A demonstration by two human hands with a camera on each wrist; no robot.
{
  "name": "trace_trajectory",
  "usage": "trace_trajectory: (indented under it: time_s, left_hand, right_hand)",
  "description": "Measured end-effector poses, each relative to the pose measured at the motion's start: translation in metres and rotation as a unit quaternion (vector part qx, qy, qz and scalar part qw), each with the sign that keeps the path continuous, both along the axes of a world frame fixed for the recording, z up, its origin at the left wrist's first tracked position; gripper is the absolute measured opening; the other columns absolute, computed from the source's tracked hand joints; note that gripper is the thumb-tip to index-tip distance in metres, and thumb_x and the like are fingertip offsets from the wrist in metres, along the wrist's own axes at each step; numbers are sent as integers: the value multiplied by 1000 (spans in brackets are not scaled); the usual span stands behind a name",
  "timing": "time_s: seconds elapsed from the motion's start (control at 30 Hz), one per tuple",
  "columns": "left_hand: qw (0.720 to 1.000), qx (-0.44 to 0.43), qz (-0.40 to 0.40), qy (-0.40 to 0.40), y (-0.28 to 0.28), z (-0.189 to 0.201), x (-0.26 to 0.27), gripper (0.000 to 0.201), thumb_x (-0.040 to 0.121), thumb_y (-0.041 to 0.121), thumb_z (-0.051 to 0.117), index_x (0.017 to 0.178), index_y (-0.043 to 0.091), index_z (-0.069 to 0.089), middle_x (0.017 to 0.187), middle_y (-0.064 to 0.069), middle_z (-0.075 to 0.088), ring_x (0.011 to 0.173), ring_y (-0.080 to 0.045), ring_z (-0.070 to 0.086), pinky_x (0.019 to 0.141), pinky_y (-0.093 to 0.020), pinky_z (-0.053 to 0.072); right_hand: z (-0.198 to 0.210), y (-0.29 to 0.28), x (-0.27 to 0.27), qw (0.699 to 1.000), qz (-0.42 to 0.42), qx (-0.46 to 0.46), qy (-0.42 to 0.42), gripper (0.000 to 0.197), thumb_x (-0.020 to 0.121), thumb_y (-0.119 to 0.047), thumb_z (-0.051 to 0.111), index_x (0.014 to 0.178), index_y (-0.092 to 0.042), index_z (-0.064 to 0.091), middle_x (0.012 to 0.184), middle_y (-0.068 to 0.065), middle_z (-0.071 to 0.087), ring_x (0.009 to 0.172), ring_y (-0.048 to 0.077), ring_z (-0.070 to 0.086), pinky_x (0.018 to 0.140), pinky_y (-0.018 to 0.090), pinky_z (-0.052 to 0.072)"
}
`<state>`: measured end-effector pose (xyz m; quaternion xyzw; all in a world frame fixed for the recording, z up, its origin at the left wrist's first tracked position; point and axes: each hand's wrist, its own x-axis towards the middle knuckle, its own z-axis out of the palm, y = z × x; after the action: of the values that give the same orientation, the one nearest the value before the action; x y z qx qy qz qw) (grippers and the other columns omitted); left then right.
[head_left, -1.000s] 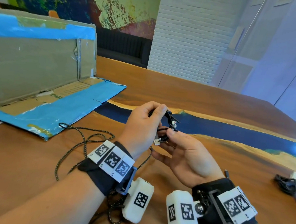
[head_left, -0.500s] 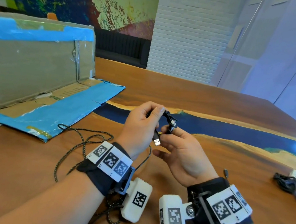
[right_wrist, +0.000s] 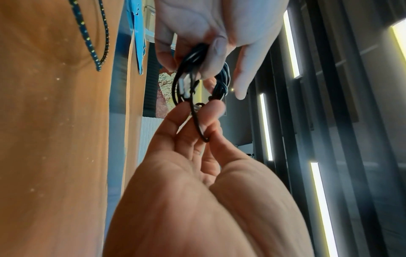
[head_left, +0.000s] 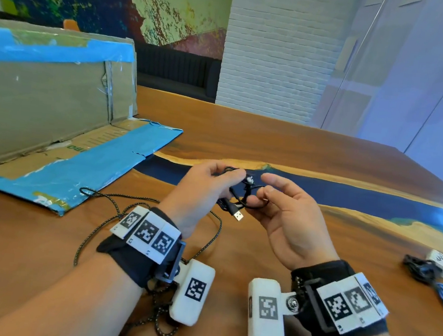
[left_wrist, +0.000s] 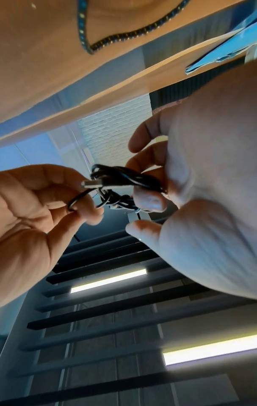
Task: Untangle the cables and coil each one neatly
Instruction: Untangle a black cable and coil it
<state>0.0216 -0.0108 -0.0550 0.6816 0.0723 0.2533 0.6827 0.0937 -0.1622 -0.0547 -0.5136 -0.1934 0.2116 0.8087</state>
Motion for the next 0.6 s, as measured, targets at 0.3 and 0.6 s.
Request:
trace_trajectory:
  time_s: [0.3, 0.6]
  left_hand:
    - [998, 25, 45, 44, 6, -4, 1, 40, 103, 38, 54, 72, 12, 51, 50, 12, 41, 74, -25, 47, 89, -62, 52]
    - [971, -232, 36, -42, -2, 9, 0, 30, 111, 31, 38, 111, 7, 56, 61, 3, 30, 64, -14, 46, 62, -30, 55]
  right_hand:
    - [-4, -3, 2, 995, 8, -79, -57, 22, 104, -8, 54, 114, -10, 73, 81, 5, 66, 42, 10, 26, 40, 24, 18]
    - [-11, 6, -3, 969, -19, -172, -176, 9, 99, -6, 64, 98, -9, 72, 84, 7, 79, 67, 14, 69, 60, 21, 51]
